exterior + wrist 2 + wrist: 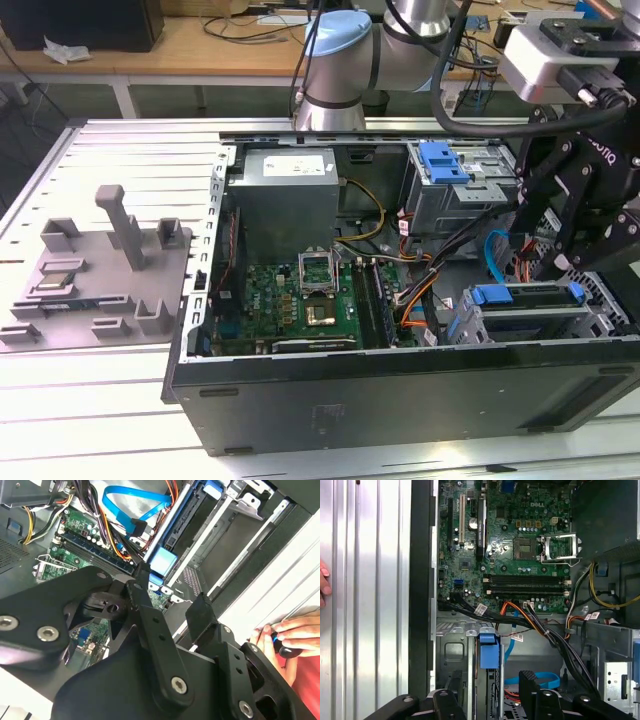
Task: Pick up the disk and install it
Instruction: 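Insert the disk into the insertion slot, then insert the first disk wire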
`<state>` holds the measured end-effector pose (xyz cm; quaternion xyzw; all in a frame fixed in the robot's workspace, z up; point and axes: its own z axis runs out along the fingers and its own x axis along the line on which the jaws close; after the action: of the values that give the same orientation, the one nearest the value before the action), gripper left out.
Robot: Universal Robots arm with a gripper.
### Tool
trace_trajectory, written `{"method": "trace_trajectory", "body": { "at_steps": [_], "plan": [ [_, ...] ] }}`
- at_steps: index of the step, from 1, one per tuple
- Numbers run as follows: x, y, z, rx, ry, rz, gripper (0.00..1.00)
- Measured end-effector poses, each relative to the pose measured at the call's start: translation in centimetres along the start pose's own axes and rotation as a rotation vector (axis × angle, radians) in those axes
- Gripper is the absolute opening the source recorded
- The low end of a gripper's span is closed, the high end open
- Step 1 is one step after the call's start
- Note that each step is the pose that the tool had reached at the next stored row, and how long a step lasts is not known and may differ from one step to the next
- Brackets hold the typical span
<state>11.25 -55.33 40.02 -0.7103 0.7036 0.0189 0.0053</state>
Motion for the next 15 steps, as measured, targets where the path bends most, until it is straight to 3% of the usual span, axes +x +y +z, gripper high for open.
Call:
{"method": "trace_trajectory", "body": {
  "at_steps": [15],
  "plan": [
    [0.0,0.0,0.05,0.0,0.0,0.0,0.56]
  ]
}}
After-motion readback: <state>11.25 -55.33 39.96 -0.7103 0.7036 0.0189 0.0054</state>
